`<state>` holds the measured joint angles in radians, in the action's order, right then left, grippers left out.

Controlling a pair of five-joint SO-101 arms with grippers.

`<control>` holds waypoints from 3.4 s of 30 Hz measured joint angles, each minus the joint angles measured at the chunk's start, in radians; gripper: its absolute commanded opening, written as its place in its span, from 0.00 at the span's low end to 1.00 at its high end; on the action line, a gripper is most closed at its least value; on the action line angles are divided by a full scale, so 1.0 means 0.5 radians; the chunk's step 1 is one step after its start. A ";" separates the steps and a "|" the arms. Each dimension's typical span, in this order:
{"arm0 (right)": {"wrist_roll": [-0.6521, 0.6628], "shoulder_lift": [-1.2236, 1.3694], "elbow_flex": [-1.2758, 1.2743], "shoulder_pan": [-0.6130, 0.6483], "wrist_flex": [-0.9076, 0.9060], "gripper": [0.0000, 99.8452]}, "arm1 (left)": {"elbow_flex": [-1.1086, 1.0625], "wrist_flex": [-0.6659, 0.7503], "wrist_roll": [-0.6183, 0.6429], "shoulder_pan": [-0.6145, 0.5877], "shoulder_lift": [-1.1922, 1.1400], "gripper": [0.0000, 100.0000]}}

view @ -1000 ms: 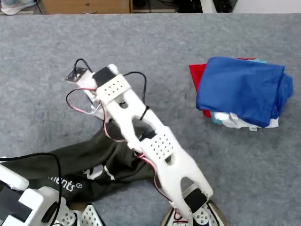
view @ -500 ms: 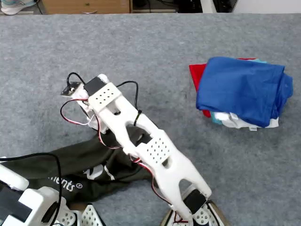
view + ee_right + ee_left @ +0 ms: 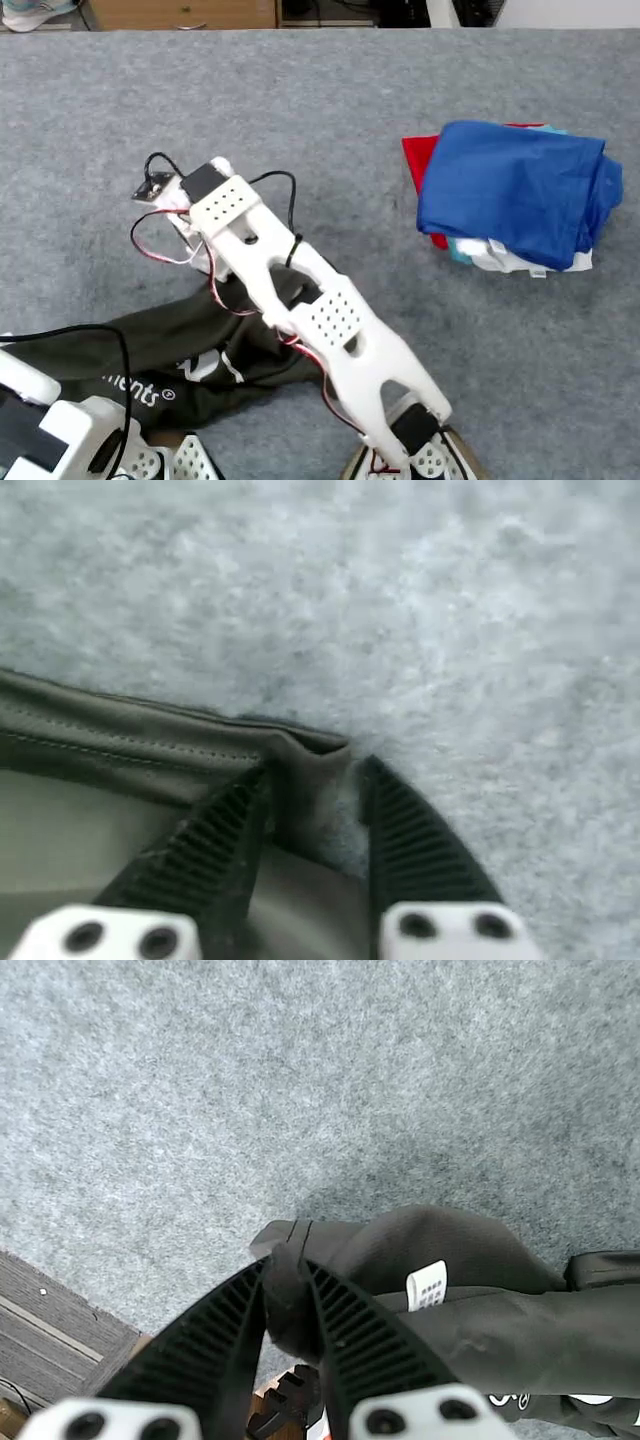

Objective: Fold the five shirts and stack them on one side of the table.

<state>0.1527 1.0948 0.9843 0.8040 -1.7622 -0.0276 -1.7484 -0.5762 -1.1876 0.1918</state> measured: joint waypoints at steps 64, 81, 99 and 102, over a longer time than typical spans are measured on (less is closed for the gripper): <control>-0.334 -2.728 0.684 -0.562 0.835 0.00 | 0.936 0.000 0.525 0.347 1.817 0.02; -0.341 -1.623 -0.623 -0.684 2.274 0.00 | -0.964 2.007 0.767 0.779 1.393 0.02; -0.334 -0.767 0.356 -0.687 2.206 0.00 | 1.369 1.040 1.016 0.957 -0.853 0.02; -0.334 -0.752 0.466 -0.687 2.053 0.00 | 1.758 0.773 1.019 0.964 -1.074 0.02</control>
<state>-0.0146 0.7188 1.2175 0.4603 -0.7357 0.8516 -1.3617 -0.0667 -0.7058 -0.3452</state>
